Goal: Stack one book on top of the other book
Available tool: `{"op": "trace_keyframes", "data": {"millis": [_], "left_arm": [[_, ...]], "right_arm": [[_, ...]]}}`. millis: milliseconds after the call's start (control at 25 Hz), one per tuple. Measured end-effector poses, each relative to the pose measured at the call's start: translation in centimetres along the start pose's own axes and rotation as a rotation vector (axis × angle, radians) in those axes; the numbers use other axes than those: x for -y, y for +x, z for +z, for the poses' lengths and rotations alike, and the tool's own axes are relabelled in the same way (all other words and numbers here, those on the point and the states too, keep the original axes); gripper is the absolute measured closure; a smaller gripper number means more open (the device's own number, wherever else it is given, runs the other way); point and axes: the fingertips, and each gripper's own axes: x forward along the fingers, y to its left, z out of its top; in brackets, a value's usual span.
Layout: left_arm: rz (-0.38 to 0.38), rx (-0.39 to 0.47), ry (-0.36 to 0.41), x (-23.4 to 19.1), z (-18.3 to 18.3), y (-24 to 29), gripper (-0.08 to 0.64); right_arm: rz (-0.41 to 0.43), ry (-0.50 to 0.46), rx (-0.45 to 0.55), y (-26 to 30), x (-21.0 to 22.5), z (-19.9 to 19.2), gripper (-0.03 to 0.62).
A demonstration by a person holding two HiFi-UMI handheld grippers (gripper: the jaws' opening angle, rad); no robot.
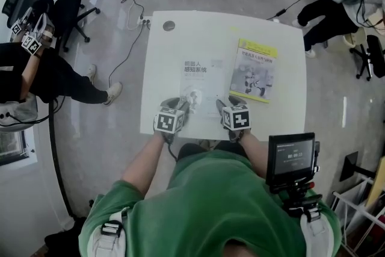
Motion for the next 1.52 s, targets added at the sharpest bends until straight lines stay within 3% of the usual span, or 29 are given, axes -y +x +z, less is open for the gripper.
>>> {"op": "trace_keyframes", "data": {"millis": [240, 480, 720, 1080, 1520], "left_arm": [[0.001, 0.007, -0.005, 0.1, 0.1, 0.1, 0.399], [0.004, 0.011, -0.013, 0.1, 0.4, 0.0, 0.4], [0.012, 0.013, -0.028, 0.0, 0.5, 0.3, 0.411], [-0.007, 0.059, -0.108, -0.3, 0.8, 0.1, 0.458], [-0.022, 0.069, -0.085, 0.2, -1.2, -2.8, 0.462]], "right_arm": [[0.052, 0.004, -0.029, 0.7, -1.6, -0.8, 0.373], [0.022, -0.004, -0.052, 0.8, -1.7, -0.9, 0.384], [-0.002, 0.016, -0.044, 0.8, -0.8, -0.8, 0.459], [-0.011, 0.029, -0.049, 0.8, -0.1, -0.8, 0.474], [-0.011, 0.001, -0.052, -1.3, -2.8, -2.7, 0.499]]}}
